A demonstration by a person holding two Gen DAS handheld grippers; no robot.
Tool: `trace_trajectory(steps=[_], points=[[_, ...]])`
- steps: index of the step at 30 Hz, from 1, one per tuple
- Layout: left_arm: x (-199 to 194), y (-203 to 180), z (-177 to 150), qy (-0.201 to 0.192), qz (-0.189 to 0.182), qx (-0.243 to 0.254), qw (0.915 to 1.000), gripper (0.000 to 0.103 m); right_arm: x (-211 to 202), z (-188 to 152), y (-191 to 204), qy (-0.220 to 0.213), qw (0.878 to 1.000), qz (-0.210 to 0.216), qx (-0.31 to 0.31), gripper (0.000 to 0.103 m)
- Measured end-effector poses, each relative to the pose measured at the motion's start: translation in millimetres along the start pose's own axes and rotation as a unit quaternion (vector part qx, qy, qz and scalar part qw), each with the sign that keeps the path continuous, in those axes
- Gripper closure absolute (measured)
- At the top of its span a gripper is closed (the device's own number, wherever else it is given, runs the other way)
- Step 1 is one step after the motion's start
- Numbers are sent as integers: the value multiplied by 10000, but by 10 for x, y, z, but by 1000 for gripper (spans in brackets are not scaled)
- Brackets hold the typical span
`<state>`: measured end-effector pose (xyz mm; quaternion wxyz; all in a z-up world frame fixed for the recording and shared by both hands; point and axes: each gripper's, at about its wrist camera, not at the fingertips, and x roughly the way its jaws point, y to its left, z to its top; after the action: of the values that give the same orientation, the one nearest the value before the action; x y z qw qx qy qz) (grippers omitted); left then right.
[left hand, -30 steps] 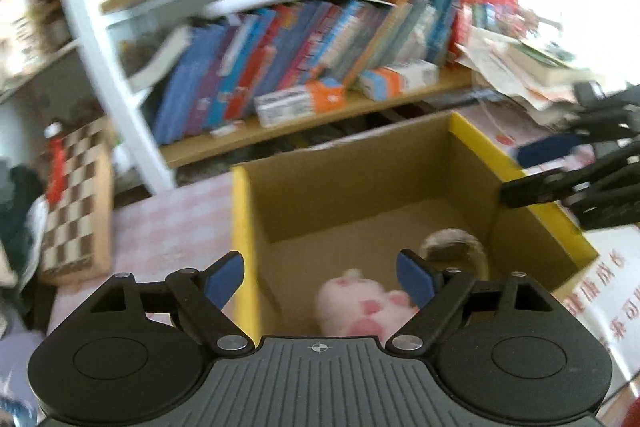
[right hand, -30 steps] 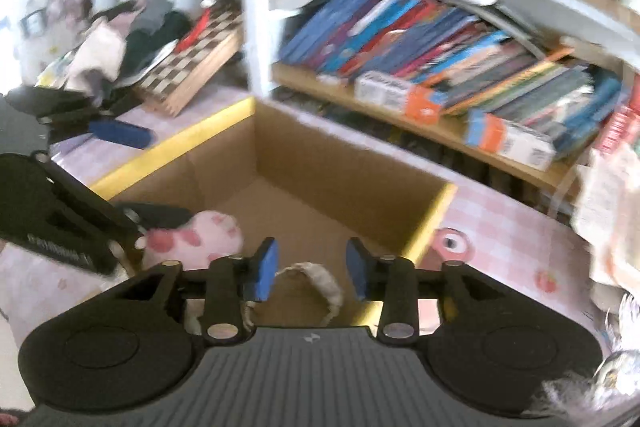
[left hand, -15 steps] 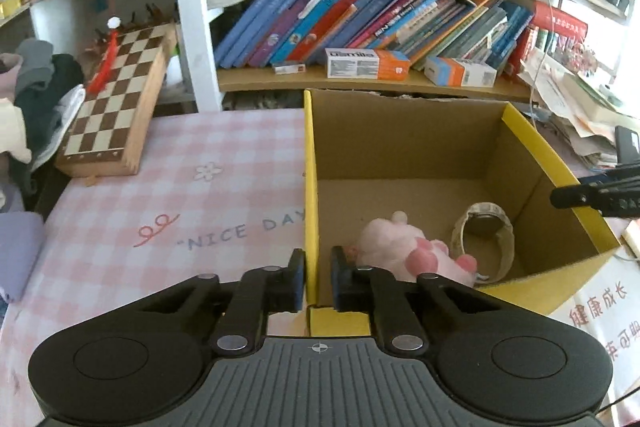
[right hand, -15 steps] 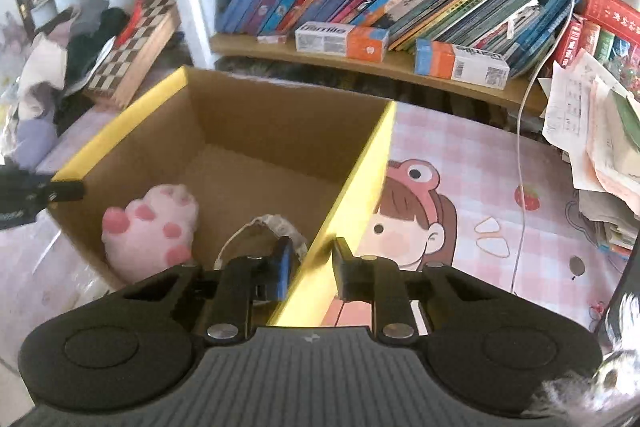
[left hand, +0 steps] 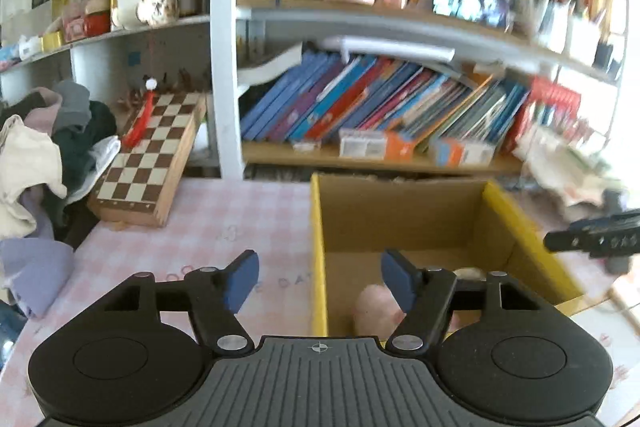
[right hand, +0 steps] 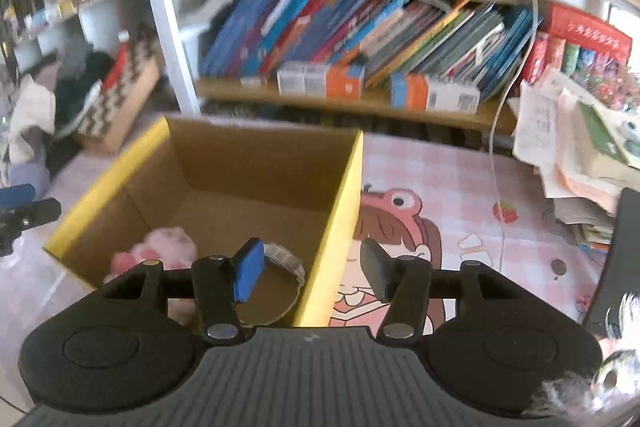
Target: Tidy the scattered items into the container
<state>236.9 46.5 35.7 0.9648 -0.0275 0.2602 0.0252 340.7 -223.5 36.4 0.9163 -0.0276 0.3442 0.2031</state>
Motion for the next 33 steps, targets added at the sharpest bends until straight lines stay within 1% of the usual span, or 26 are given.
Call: trace_trajectory(steps=[3, 5, 7, 11, 14, 19, 25, 27, 30, 32, 33], points=[[-192, 53, -25, -76, -128, -83, 9999, 33, -234, -50, 101, -171, 9998, 16, 121, 49], [-326, 81, -63, -87, -215, -126, 9997, 30, -387, -101, 190, -244, 9995, 21, 186, 48], [-451, 100, -103, -75, -312, -165, 9993, 25, -540, -151, 280, -317, 9992, 26, 251, 43], [-674, 106, -199, -52, -486, -114, 9987, 21, -749, -349, 482, -371, 9987, -27, 349, 36], [-823, 102, -305, -19, -569, -26, 9984, 21, -898, -505, 635, -405, 9983, -72, 420, 34], [-1054, 119, -529, 90, -688, -51, 9976, 20, -1134, -775, 885, -437, 9976, -154, 515, 34], [-1264, 143, -836, 323, -667, -2, 9973, 20, -1277, -1178, 1106, -265, 9980, -359, 453, 33], [-1316, 164, -914, 395, -579, -84, 9975, 20, -1304, -1307, 1165, -192, 9979, -416, 448, 33], [-1394, 205, -999, 378, -471, -301, 9977, 14, -1325, -1486, 1259, -72, 9981, -489, 373, 30], [-1438, 221, -1049, 334, -457, -366, 9977, 14, -1321, -1596, 1321, -18, 9980, -555, 315, 28], [-1437, 213, -1075, 359, -460, -313, 9978, 14, -1316, -1643, 1349, -1, 9978, -591, 299, 27]])
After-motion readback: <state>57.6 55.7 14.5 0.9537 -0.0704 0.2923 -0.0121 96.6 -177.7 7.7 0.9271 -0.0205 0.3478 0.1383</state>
